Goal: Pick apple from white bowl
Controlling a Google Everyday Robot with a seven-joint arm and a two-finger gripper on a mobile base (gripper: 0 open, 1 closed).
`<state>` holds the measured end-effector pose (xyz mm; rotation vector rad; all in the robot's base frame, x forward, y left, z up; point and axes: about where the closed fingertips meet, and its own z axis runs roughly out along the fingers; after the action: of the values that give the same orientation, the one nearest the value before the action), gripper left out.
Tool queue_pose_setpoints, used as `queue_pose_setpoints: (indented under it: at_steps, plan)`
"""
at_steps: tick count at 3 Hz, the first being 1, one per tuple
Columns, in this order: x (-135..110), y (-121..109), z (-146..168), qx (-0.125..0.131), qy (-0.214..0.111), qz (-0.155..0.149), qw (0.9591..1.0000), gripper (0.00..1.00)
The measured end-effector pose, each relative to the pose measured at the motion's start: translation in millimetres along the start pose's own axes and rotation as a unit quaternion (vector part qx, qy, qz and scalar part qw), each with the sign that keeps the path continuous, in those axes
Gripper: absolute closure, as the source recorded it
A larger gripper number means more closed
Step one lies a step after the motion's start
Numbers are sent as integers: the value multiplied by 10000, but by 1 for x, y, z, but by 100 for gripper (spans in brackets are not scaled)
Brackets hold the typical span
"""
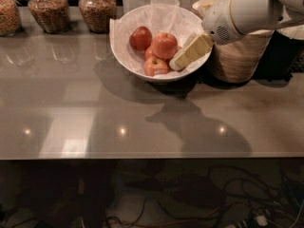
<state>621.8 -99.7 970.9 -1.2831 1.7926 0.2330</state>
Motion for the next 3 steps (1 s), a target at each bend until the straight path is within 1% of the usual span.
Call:
queue_pose_setpoints:
  at_steps: [1,2,3]
  plan:
    - [-11,3,29,-243,-63,-86,9996,0]
    - [-15,4,52,-429,-66,-118,9990,0]
    - [-13,0,72,-532,-22,-182,9984,0]
